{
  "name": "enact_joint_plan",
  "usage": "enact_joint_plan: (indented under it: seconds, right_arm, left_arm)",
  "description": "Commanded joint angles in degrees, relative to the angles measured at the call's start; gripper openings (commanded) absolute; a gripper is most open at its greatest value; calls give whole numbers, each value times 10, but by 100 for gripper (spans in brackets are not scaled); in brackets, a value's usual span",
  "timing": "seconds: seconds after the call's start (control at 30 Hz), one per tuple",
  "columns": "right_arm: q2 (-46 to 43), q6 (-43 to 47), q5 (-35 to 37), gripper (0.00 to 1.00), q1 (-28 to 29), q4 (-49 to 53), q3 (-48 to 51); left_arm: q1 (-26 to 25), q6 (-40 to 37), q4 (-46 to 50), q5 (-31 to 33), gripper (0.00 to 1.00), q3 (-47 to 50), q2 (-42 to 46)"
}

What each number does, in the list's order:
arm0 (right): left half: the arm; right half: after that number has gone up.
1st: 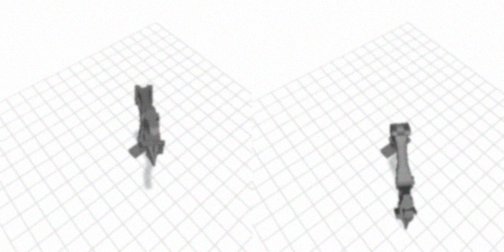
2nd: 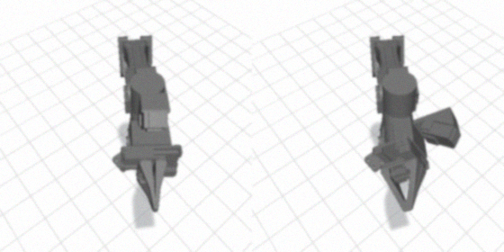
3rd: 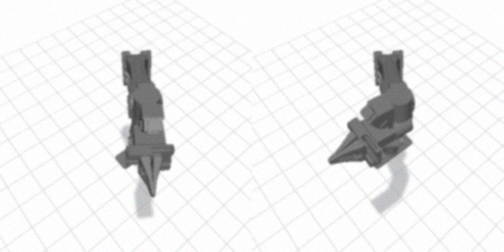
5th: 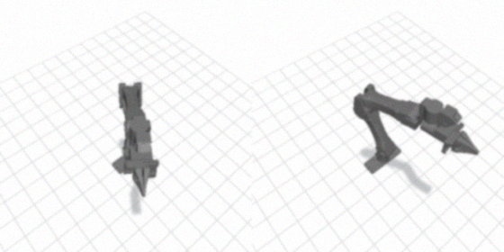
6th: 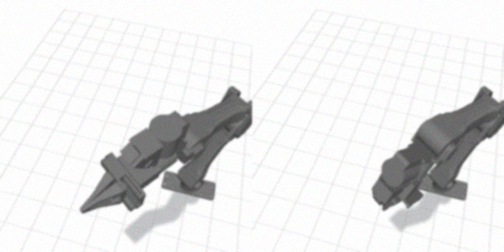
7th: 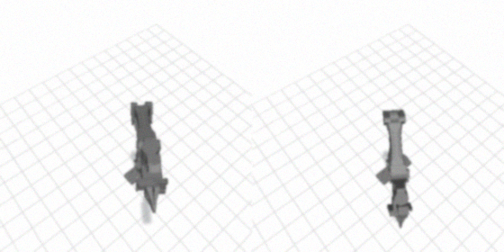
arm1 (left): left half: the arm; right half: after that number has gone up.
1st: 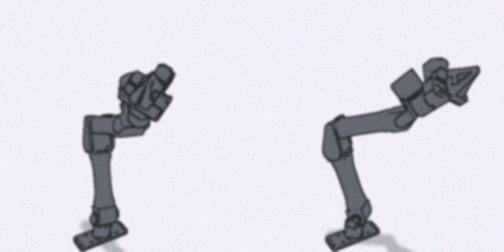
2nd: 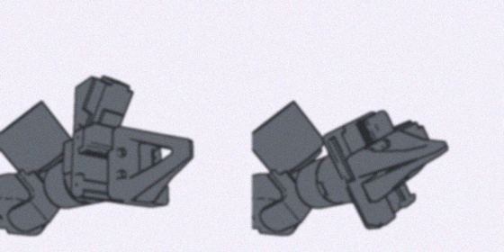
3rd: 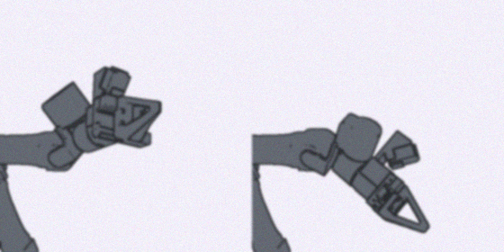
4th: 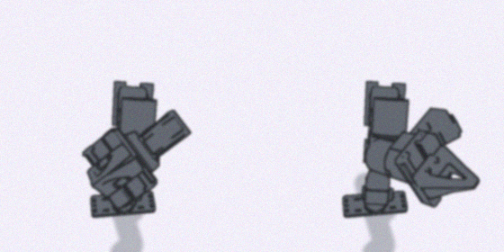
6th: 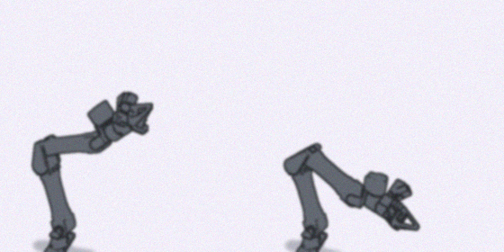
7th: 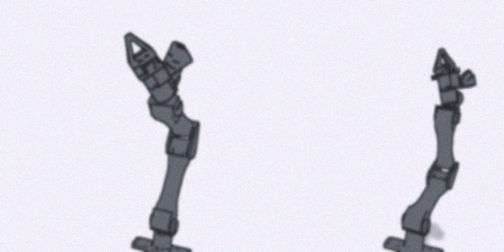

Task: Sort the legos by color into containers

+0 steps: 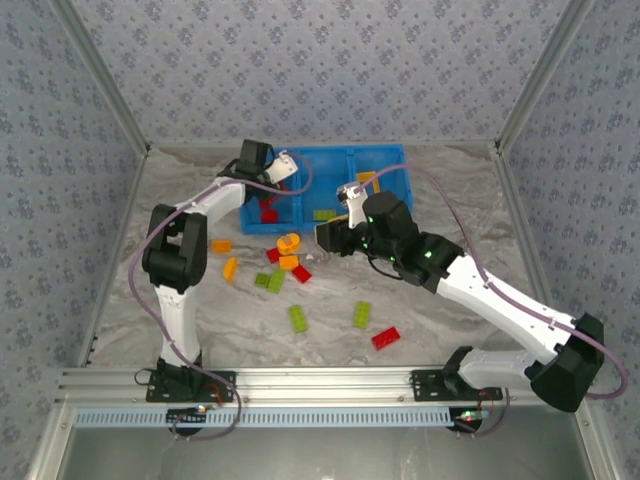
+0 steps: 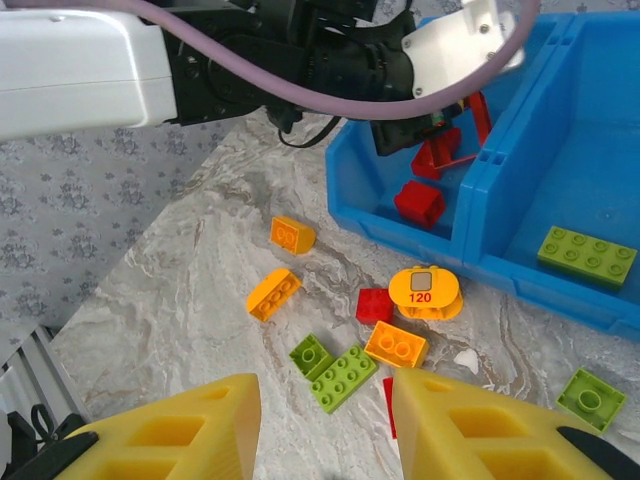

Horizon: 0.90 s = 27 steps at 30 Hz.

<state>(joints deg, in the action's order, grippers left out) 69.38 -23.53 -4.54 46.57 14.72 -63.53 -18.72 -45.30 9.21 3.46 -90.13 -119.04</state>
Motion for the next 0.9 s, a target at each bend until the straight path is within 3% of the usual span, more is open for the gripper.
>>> enact_joint_plan:
  seconds: [0.0,0.1,0.4,0.5,0.87]
  right_arm:
    - [13,-14,-24,42,-12,-6,-16]
    - [15,-13,-25,42,-14,-3,-21]
    - [16,-20,-45,42,-19,-23,-8]
    - [18,0,-43,44,2,-47,-13]
    - [119,136,169,46,159,23,-150]
  left_arm:
    - [4,-51,-40,-56,0,6,-4]
    - [5,-50,-27,-67,0,-6,-19]
    - [-3,-99,-109,-90,0,40,-16]
    - [-1,-92,-110,-91,0,44,-18]
    - [-5,-91,-106,-102,0,47,-21]
